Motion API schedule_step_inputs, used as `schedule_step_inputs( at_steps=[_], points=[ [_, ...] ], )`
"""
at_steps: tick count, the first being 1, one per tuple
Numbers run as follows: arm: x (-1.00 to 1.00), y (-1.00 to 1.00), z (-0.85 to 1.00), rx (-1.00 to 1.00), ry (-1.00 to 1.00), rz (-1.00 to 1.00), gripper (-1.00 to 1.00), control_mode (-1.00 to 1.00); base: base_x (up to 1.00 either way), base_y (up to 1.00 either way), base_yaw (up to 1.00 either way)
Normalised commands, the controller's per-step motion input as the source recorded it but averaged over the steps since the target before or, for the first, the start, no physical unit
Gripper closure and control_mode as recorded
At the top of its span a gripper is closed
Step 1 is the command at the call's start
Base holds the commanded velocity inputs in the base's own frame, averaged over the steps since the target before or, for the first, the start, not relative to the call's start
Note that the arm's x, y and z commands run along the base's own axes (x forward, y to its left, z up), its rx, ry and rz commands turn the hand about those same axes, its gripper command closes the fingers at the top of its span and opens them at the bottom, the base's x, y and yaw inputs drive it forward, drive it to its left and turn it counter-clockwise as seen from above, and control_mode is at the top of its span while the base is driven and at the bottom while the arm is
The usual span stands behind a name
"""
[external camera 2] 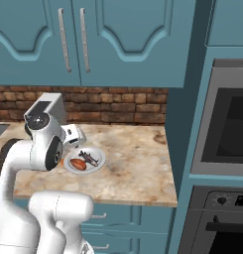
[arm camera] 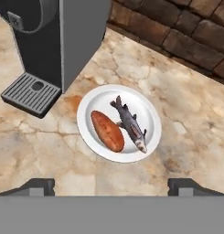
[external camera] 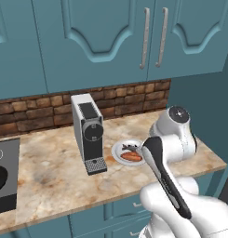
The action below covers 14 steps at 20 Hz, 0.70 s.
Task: Place the fish on the plate and place the sweet potato on the same plate.
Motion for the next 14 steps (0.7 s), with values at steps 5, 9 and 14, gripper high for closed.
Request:
schedule_step_inputs(
  at_steps=[5,9,14],
  points=[
    [-1.0,-0.11,1.0,0.05,-0.09,-0.12,-1.0,-1.0,0.0,0.0,0.0],
    [-0.25,-0.03,0.13,-0.02,-0.09,0.04,-1.0,-1.0,0.0,0.0,0.0],
    [0.01,0.0,0.0,0.0,0.0,0.0,-1.0,-1.0,0.0,0.0,0.0]
  ],
)
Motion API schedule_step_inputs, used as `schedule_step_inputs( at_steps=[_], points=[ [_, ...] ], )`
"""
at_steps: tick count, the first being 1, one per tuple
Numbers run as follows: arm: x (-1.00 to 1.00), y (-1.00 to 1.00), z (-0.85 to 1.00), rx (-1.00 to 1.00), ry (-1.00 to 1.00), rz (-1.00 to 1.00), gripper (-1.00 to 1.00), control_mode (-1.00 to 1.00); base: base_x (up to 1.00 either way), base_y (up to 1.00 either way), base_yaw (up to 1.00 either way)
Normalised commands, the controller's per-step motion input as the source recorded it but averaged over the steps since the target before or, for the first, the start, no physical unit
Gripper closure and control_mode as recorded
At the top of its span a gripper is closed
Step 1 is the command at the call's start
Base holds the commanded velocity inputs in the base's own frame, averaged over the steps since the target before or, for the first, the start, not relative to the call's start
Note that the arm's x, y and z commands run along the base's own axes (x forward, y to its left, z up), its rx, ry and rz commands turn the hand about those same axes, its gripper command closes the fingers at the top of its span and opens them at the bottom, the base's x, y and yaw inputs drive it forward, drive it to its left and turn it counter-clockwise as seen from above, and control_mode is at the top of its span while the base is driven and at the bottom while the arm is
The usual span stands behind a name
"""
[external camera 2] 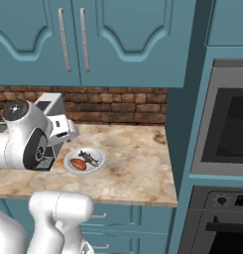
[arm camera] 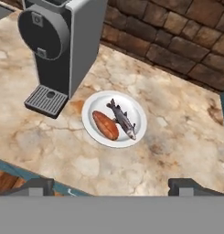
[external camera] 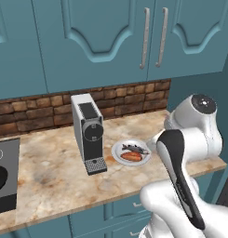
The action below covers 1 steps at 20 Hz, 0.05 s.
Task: Place the fish on the plate and place the sweet potato on the same plate.
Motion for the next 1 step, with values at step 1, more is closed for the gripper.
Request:
schedule_step_inputs(
  at_steps=[1],
  points=[
    [-0.49,-0.05,0.0,0.0,-0.19,0.0,-1.0,-1.0,0.0,0.0,0.0]
  ],
)
